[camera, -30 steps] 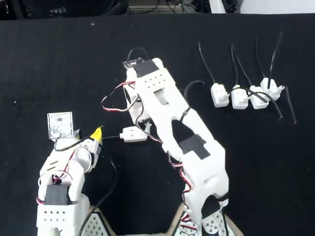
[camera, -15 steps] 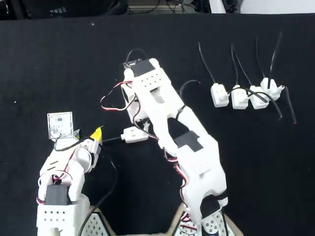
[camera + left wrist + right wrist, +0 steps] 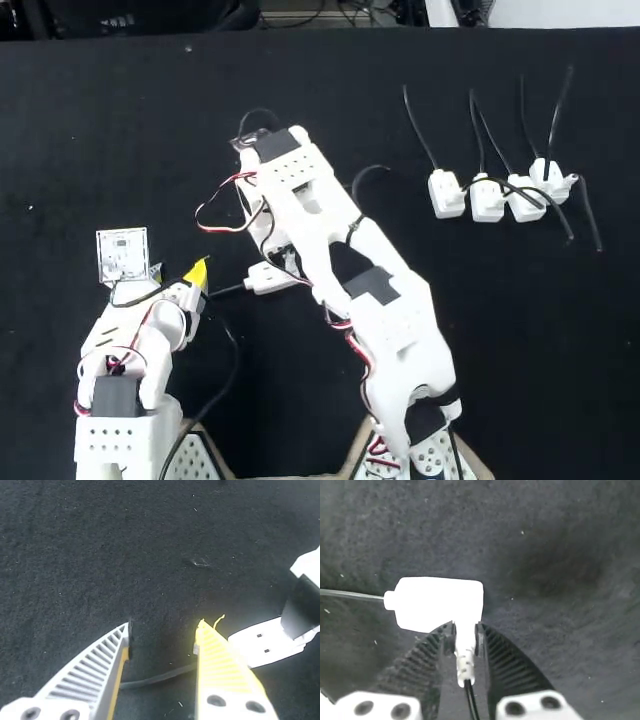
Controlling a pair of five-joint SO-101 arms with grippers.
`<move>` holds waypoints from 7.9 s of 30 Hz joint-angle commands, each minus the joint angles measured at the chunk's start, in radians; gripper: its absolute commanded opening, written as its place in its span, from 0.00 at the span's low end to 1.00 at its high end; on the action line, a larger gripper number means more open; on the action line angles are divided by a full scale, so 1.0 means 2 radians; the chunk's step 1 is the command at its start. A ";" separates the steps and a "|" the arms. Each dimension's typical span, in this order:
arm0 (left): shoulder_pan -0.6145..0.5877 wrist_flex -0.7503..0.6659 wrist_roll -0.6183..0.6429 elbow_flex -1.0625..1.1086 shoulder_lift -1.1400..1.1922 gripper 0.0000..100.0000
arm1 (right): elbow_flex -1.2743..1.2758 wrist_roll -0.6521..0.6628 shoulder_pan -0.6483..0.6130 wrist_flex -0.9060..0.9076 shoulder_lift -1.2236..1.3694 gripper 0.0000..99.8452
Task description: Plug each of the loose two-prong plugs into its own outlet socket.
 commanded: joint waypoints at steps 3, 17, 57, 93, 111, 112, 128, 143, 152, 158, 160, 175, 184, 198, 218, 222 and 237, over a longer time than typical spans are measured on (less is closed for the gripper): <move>-0.029 -0.012 0.002 -0.008 -0.004 0.21 | -0.004 0.015 -0.030 0.002 -0.062 0.18; -0.229 -0.051 0.167 -0.019 -0.004 0.21 | 0.037 0.425 -0.046 0.024 -0.152 0.28; -0.208 -0.051 0.167 -0.015 -0.004 0.21 | 0.120 0.170 0.274 -0.119 -0.160 0.01; -0.207 -0.051 0.167 -0.014 -0.004 0.21 | -0.306 0.091 0.282 0.034 0.115 0.19; -0.207 -0.051 0.167 -0.014 -0.004 0.21 | -0.012 0.095 0.247 0.033 -0.399 0.19; -0.207 -0.051 0.167 -0.014 -0.004 0.21 | 0.013 0.095 0.247 0.033 -0.435 0.19; -0.206 -0.046 0.114 -0.023 -0.004 0.20 | 0.470 0.096 0.248 -0.126 -0.844 0.04; -0.020 0.074 -0.035 -0.105 -0.004 0.03 | 0.839 0.073 0.247 -0.180 -1.251 0.04; -0.047 0.176 -0.051 -0.091 -0.004 0.03 | 0.931 0.056 0.247 -0.167 -1.278 0.04; -0.046 0.142 -0.051 -0.032 -0.004 0.03 | 0.991 0.056 0.248 -0.170 -1.280 0.04; -0.046 0.140 -0.049 -0.007 -0.004 0.03 | 0.994 0.055 0.250 -0.176 -1.280 0.04; -0.046 0.142 -0.048 0.035 -0.001 0.03 | 1.064 0.059 0.250 -0.197 -1.280 0.04; -0.048 0.142 -0.049 0.035 -0.004 0.03 | 1.064 0.059 0.257 -0.196 -1.280 0.04; -0.043 0.142 -0.049 0.035 -0.011 0.03 | 1.064 0.059 0.315 -0.196 -1.280 0.04; -0.046 0.142 -0.049 0.035 -0.011 0.03 | 1.064 0.059 0.315 -0.196 -1.280 0.04; -0.046 0.142 -0.049 0.035 -0.011 0.03 | 1.064 0.059 0.315 -0.196 -1.280 0.04; -0.046 0.142 -0.049 0.035 -0.010 0.03 | 1.064 0.059 0.315 -0.196 -1.280 0.04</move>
